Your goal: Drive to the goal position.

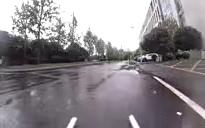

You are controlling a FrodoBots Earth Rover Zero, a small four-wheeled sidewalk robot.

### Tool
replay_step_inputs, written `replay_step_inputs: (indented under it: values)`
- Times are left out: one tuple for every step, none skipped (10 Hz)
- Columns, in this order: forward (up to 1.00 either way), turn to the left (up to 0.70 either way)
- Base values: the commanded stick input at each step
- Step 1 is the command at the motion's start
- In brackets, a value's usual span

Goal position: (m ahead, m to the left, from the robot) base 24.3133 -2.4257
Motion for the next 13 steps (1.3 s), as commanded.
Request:
replay_step_inputs:
  values:
    - [0.70,-0.14]
    - [0.70,-0.14]
    - [0.70,-0.14]
    - [0.70,-0.14]
    - [0.70,-0.14]
    - [0.70,-0.14]
    - [0.70,-0.14]
    - [0.70,-0.14]
    - [0.70,-0.14]
    - [0.70,-0.14]
    - [0.70,-0.14]
    - [0.70,-0.14]
    - [0.70,-0.14]
